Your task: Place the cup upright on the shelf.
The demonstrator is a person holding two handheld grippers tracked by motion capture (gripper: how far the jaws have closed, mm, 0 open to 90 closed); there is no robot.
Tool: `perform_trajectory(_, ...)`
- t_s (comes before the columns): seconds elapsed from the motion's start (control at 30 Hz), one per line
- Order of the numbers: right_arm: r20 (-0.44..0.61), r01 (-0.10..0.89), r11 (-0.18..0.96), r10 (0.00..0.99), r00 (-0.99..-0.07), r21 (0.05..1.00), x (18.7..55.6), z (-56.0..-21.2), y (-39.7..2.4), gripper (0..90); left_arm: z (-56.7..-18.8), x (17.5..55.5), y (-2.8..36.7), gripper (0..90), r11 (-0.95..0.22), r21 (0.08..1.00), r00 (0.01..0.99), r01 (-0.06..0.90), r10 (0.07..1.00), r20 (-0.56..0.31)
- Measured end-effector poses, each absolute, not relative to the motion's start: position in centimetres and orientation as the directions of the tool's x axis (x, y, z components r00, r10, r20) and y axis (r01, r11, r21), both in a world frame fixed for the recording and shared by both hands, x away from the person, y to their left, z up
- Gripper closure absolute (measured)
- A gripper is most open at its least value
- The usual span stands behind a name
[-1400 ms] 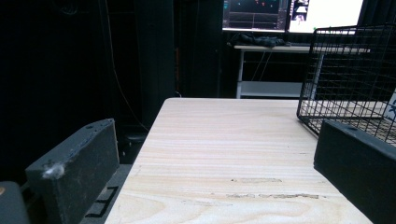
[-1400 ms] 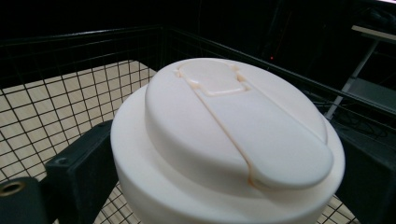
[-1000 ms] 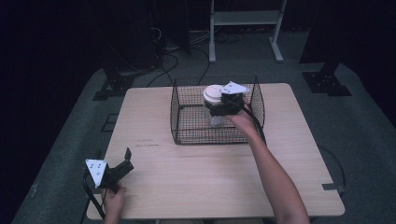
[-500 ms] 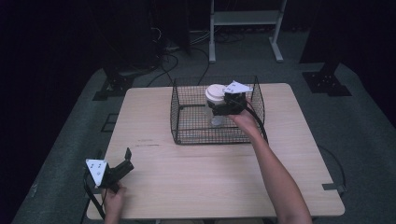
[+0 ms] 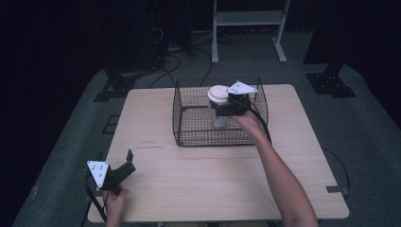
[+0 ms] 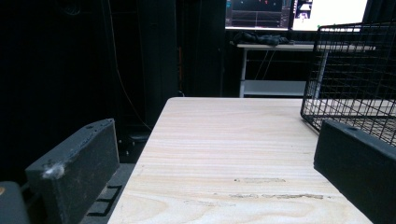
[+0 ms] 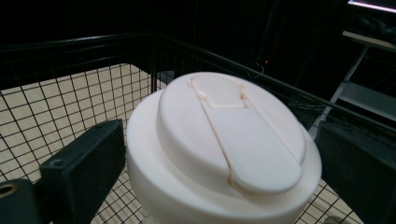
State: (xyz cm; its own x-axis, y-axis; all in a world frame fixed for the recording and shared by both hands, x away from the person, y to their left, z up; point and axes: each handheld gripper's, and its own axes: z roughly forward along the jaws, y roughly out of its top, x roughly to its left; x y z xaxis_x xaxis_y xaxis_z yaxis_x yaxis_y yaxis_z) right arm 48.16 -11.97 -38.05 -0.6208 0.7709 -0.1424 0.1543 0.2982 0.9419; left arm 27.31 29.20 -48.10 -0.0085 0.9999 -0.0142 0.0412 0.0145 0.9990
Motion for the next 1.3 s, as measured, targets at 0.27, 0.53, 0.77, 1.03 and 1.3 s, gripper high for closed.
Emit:
perform_trajectory(0.27, -0.147, 0.121, 0.276, 0.777, -0.612, 0.954, 47.5, -36.9, -12.2, 2.5, -48.1, 27.3, 29.2, 0.0, 0.016, 0.999, -0.005, 0.042, 1.0, -0.016)
perform_trajectory(0.53, -0.142, 0.103, 0.256, 0.777, -0.613, 0.961, 46.6, -35.6, -12.9, 2.5, -48.1, 27.2, 29.2, 0.0, 0.016, 0.999, -0.003, 0.041, 1.0, -0.016)
perform_trajectory(0.77, -0.142, 0.08, 0.243, 0.772, -0.619, 0.967, 45.6, -34.6, -13.3, 2.5, -48.1, 27.2, 29.2, 0.0, 0.014, 0.999, -0.001, 0.041, 1.0, -0.014)
perform_trajectory(1.03, -0.156, 0.062, 0.25, 0.76, -0.63, 0.966, 44.5, -33.8, -13.6, 2.5, -48.1, 27.2, 29.1, 0.0, 0.011, 0.999, -0.001, 0.041, 1.0, -0.011)
perform_trajectory(1.3, -0.17, 0.051, 0.261, 0.752, -0.637, 0.964, 43.5, -33.6, -14.1, 2.5, -48.1, 27.2, 29.1, 0.0, 0.011, 0.999, 0.0, 0.04, 1.0, -0.011)
